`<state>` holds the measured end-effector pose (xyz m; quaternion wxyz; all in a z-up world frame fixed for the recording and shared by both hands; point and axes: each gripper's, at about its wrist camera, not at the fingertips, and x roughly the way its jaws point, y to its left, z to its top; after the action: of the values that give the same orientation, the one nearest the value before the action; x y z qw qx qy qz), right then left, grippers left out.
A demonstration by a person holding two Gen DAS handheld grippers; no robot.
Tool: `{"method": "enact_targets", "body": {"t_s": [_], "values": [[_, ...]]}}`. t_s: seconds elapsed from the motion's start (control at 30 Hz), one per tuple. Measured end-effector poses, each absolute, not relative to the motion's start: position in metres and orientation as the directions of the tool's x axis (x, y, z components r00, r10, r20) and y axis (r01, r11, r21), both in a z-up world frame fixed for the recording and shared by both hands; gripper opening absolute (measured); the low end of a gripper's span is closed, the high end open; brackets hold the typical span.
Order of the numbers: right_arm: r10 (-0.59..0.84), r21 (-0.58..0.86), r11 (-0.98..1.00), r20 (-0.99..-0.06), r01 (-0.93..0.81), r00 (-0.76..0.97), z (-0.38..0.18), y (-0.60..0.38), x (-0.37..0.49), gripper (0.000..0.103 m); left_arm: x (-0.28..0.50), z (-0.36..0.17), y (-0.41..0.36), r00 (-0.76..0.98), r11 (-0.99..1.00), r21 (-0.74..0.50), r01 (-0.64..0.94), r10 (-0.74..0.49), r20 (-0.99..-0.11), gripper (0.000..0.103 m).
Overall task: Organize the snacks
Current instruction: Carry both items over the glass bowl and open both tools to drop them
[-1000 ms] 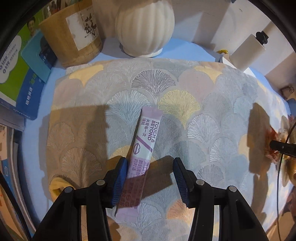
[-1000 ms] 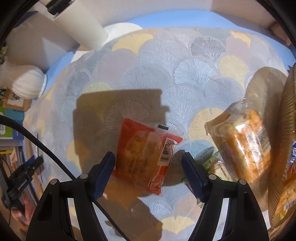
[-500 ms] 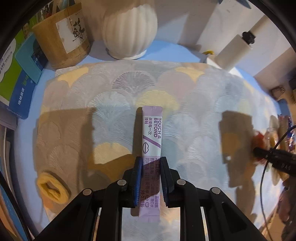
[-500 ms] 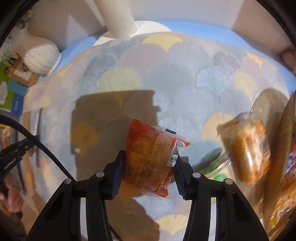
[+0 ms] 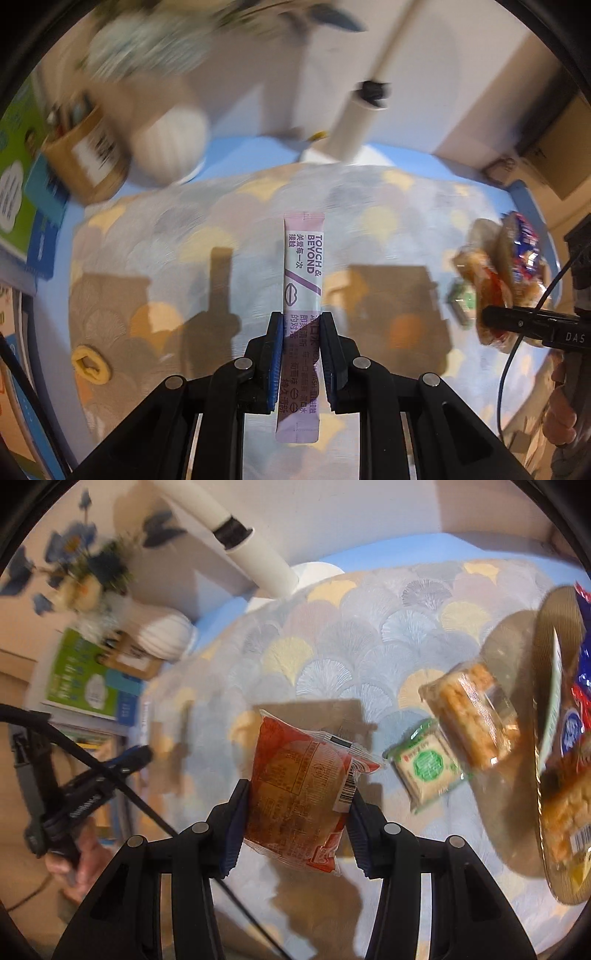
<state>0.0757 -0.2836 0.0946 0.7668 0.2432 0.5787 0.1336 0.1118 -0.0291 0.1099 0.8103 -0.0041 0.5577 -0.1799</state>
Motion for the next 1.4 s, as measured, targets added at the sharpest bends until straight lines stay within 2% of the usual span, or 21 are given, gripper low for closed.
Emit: {"method": "enact_targets", "body": {"t_s": [0.1, 0.3, 0.43, 0.57, 0.73, 0.87, 1.0, 1.1, 1.17, 1.2, 1.23, 1.27, 1.4], "values": [[0.584, 0.636, 0.767, -0.746, 0.084, 0.320, 0.110, -0.303, 0.065, 0.047, 0.103, 0.127, -0.062, 0.331, 0.914, -0.184, 0.362, -0.311, -0.891, 0.018], [0.533, 0.615, 0.785, -0.734, 0.078, 0.422, 0.157, -0.358, 0.040, 0.047, 0.084, 0.159, -0.139, 0.358, 0.859, -0.157, 0.488, -0.361, -0.861, 0.018], [0.555, 0.694, 0.710, -0.656, 0.120, 0.511, 0.181, -0.422, 0.020, 0.047, 0.089, 0.184, -0.191, 0.367, 0.820, -0.180, 0.543, -0.424, -0.828, 0.018], [0.440, 0.641, 0.745, -0.681, 0.186, 0.585, 0.204, -0.479, -0.001, 0.047, 0.092, 0.209, -0.249, 0.339, 0.753, -0.238, 0.614, -0.524, -0.781, 0.018], [0.389, 0.645, 0.721, -0.679, 0.252, 0.623, 0.213, -0.532, -0.017, 0.047, 0.087, 0.231, -0.314, 0.300, 0.672, -0.270, 0.689, -0.605, -0.738, 0.018], [0.275, 0.549, 0.780, -0.733, 0.302, 0.622, 0.221, -0.552, -0.021, 0.048, 0.088, 0.232, -0.353, 0.280, 0.648, -0.265, 0.714, -0.611, -0.740, 0.018], [0.291, 0.565, 0.772, -0.720, 0.290, 0.630, 0.220, -0.566, -0.013, 0.047, 0.094, 0.225, -0.380, 0.260, 0.648, -0.261, 0.716, -0.594, -0.761, 0.018], [0.249, 0.509, 0.810, -0.747, 0.290, 0.616, 0.221, -0.565, -0.001, 0.048, 0.096, 0.227, -0.390, 0.263, 0.643, -0.253, 0.723, -0.594, -0.760, 0.018], [0.247, 0.498, 0.816, -0.759, 0.293, 0.602, 0.218, -0.569, 0.000, 0.048, 0.098, 0.223, -0.394, 0.231, 0.639, -0.277, 0.717, -0.593, -0.771, 0.026], [0.255, 0.502, 0.814, -0.760, 0.292, 0.598, 0.216, -0.570, 0.000, 0.050, 0.101, 0.216, -0.396, 0.196, 0.643, -0.295, 0.706, -0.579, -0.791, 0.050], [0.263, 0.509, 0.809, -0.761, 0.294, 0.593, 0.214, -0.572, -0.002, 0.056, 0.104, 0.210, -0.395, 0.179, 0.655, -0.308, 0.690, -0.566, -0.805, 0.067], [0.265, 0.512, 0.805, -0.761, 0.298, 0.592, 0.212, -0.574, -0.004, 0.061, 0.106, 0.205, -0.391, 0.180, 0.670, -0.319, 0.670, -0.564, -0.806, 0.067], [0.273, 0.517, 0.800, -0.766, 0.305, 0.581, 0.204, -0.578, -0.014, 0.061, 0.108, 0.193, -0.368, 0.184, 0.709, -0.330, 0.623, -0.543, -0.820, 0.067]]}}
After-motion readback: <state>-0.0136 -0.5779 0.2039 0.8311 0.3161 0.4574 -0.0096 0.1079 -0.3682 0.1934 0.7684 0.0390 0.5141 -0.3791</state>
